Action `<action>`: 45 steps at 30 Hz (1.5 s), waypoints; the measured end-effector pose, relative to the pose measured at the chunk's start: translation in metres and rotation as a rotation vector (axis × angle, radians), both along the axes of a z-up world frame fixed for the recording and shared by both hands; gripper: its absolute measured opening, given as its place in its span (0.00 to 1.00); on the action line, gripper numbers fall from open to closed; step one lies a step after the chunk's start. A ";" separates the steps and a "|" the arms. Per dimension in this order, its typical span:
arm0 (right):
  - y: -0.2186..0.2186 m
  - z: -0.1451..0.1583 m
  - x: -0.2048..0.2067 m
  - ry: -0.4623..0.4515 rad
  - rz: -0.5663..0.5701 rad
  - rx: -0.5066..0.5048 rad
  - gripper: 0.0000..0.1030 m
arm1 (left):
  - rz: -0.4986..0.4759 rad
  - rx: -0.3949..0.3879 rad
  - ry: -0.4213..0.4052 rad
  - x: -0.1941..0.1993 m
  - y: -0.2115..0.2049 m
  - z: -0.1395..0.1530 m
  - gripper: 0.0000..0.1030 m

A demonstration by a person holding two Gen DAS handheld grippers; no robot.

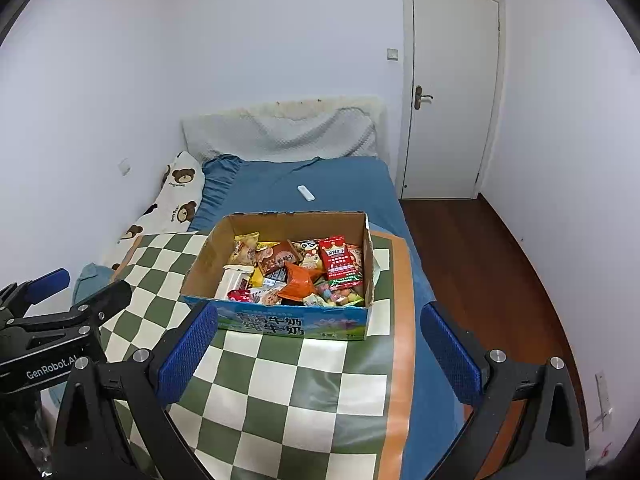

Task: Organize snacks

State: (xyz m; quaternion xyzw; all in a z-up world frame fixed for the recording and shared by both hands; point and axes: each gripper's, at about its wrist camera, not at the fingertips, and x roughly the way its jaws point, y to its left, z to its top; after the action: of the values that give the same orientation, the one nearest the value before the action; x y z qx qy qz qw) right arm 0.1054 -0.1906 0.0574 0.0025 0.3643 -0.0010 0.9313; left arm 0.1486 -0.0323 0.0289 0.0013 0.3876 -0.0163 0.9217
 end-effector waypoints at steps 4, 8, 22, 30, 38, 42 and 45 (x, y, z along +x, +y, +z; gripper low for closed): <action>-0.002 -0.012 0.012 0.015 -0.010 -0.003 1.00 | 0.013 0.008 0.015 0.013 -0.001 -0.010 1.00; -0.004 -0.023 0.027 0.023 -0.025 -0.008 1.00 | 0.026 0.012 0.040 0.031 -0.001 -0.023 1.00; -0.010 -0.085 0.098 0.102 -0.075 -0.012 1.00 | 0.028 0.048 0.156 0.094 -0.004 -0.076 1.00; -0.014 -0.110 0.122 0.152 -0.098 -0.003 1.00 | 0.020 0.064 0.207 0.117 -0.007 -0.101 1.00; -0.012 -0.118 0.129 0.172 -0.099 -0.019 1.00 | 0.016 0.064 0.208 0.122 -0.007 -0.106 1.00; -0.011 -0.119 0.129 0.170 -0.100 -0.023 1.00 | 0.014 0.058 0.199 0.122 -0.007 -0.104 1.00; -0.009 -0.117 0.128 0.163 -0.098 -0.030 1.00 | 0.013 0.053 0.195 0.120 -0.007 -0.102 1.00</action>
State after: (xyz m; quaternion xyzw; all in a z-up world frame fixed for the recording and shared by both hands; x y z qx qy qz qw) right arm 0.2329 -0.1995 -0.0601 0.0065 0.4382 -0.0520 0.8973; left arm 0.2691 -0.0396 -0.0732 0.0215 0.4758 0.0000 0.8793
